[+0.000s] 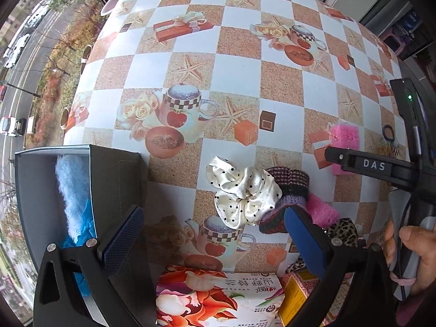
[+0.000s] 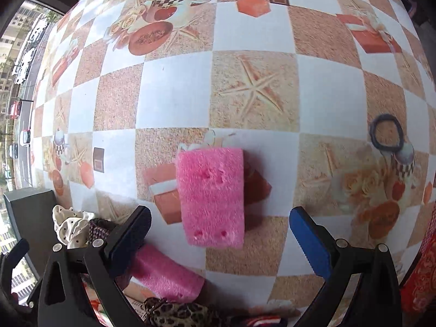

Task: Organize soft objects
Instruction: 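Grasp the pink sponge with the right gripper while the left grasps the white polka-dot scrunchie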

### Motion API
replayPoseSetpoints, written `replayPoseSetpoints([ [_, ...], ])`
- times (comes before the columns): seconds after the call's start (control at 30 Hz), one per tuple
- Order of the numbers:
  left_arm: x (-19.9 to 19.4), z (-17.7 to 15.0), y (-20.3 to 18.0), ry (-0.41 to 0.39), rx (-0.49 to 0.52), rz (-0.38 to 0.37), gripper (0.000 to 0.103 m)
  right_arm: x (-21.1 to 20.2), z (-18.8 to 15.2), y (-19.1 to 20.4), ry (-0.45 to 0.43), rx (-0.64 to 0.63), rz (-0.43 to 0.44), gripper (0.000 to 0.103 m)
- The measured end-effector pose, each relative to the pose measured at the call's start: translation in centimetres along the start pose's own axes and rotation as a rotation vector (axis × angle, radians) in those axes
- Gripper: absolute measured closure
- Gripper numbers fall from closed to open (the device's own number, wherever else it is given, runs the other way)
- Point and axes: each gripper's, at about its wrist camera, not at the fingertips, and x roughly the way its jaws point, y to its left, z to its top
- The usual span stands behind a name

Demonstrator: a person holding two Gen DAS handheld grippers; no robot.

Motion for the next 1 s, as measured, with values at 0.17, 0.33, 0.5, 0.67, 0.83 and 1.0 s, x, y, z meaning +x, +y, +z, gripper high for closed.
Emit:
replayPoseSetpoints([
  [0.17,1.0,1.0,0.4,0.03,-0.03,-0.008,0.0,0.3,-0.8,1.2,-0.034,-0.116,-0.076,0.012],
  [0.33,1.7,1.2,-0.9,0.047,0.0,-0.045,0.0,-1.1,-2.4,-0.5,-0.08,-0.163,-0.084,0.055],
  [0.5,4.6,1.5,-0.6,0.148,-0.081,-0.144,0.006,-2.5,-4.3,-5.3,-0.076,-0.028,0.05,0.055],
  [0.67,6.8,2.4,0.7,0.199,-0.179,-0.208,0.01,-3.3,-6.7,-7.5,-0.083,0.01,0.102,0.055],
  [0.83,7.9,2.8,1.8,0.214,-0.237,-0.306,0.028,-3.4,-7.3,-9.8,-0.083,0.061,0.032,0.047],
  [1.0,7.9,2.8,2.0,0.211,-0.243,-0.312,0.029,-3.5,-6.9,-10.9,-0.091,0.044,-0.026,0.012],
])
